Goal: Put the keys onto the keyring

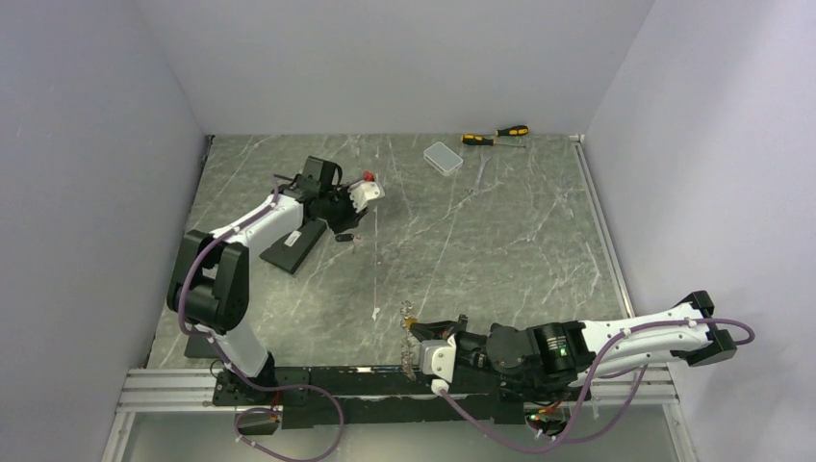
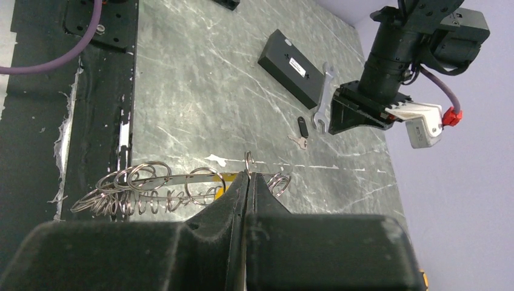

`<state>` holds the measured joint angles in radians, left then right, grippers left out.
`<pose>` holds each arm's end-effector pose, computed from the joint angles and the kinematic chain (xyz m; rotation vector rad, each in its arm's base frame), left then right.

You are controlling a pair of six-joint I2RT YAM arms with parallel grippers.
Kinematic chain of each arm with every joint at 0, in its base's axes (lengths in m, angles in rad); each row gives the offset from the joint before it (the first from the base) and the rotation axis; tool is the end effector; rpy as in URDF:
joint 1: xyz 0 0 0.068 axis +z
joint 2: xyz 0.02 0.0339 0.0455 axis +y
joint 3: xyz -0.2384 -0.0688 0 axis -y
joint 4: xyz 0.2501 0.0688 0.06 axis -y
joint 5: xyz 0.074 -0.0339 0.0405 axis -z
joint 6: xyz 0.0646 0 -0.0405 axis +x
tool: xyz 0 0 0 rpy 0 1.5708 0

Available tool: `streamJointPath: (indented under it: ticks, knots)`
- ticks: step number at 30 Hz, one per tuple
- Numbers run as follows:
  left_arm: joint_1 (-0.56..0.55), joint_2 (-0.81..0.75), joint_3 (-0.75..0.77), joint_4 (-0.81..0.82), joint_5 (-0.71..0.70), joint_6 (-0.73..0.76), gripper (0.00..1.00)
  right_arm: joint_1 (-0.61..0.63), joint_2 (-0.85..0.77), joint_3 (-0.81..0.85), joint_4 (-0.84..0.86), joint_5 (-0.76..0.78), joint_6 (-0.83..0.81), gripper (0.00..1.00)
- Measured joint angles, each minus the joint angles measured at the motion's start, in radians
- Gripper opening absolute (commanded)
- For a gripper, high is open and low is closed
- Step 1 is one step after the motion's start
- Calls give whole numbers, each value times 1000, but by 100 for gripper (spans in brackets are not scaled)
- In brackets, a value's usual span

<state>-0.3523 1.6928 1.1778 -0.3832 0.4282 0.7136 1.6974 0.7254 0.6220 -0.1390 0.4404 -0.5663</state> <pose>0.3464 -0.1559 0.1753 1.3683 1.9626 -0.3604 -0.0011 0.2268 0.2737 -1.4798 1.0396 0.4107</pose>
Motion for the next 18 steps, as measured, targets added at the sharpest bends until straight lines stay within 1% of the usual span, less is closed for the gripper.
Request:
streamJointPath:
  ticks: [2, 4, 7, 8, 9, 12, 13, 14, 18]
  knots:
    - [0, 0, 1, -10, -4, 27, 43, 0, 0, 0, 6, 0, -2, 0]
    - [0, 14, 11, -50, -11, 86, 43, 0, 0, 0, 9, -1, -2, 0]
    - [0, 57, 25, -87, -14, 206, 50, 1, 0, 0, 11, -2, -1, 0]
    - [1, 72, 25, -96, -14, 247, 58, 1, 0, 0, 12, -2, -1, 0]
    - [3, 86, 26, -105, -11, 282, 61, 1, 0, 0, 12, -2, -1, 0]
    - [8, 141, 57, -154, 6, 381, 62, 1, 0, 0, 12, -2, 3, 0]
    - [9, 158, 74, -166, 11, 403, 79, 2, 0, 0, 12, -2, 3, 0]
    - [10, 177, 97, -184, 15, 427, 85, 2, 0, 0, 12, -2, 7, 0]
    - [14, 233, 164, -209, 25, 499, 86, 6, 0, 0, 10, 0, 14, 0]
